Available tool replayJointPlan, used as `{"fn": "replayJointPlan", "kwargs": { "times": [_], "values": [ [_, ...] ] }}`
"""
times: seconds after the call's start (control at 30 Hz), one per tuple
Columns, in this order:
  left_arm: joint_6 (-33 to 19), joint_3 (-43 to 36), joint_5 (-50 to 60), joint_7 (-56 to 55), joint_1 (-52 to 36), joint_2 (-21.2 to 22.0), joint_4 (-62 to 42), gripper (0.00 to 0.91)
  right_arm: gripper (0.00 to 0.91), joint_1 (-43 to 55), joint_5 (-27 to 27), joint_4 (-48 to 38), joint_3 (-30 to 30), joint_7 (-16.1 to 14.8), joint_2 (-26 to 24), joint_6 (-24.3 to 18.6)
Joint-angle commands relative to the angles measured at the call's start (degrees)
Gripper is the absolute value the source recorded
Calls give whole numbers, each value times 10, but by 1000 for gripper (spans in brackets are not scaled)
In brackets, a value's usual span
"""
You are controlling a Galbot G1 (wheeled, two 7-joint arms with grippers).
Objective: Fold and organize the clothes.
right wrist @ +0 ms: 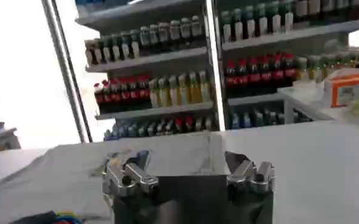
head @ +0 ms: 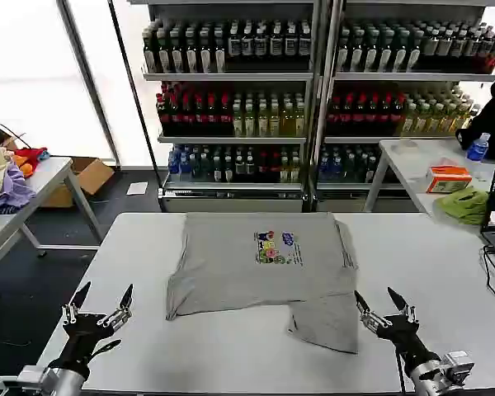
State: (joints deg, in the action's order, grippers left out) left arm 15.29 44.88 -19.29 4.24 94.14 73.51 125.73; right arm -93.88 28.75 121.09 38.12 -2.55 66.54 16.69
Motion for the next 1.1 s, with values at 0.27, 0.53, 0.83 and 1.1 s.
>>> {"fn": "replayJointPlan", "kwargs": {
  "times": [0.27,0.53,0.83,1.1],
  "values": [
    [158,-100,-70,-42,-39,-75,-18,907,907,1,-31,21,-83,99,4,135],
    [177,-130,-82,-33,-60,-82,-43,907,907,-4,-44,25,-83,125,13,134],
    [171,-157,-66,-40,-93,-51,-92,907,907,-18,-44,26,-83,117,15,122],
    [160,-171,-60,-43,-142,-49,-147,907,887,-13,-53,7,-95,114,25,117]
  ]
}}
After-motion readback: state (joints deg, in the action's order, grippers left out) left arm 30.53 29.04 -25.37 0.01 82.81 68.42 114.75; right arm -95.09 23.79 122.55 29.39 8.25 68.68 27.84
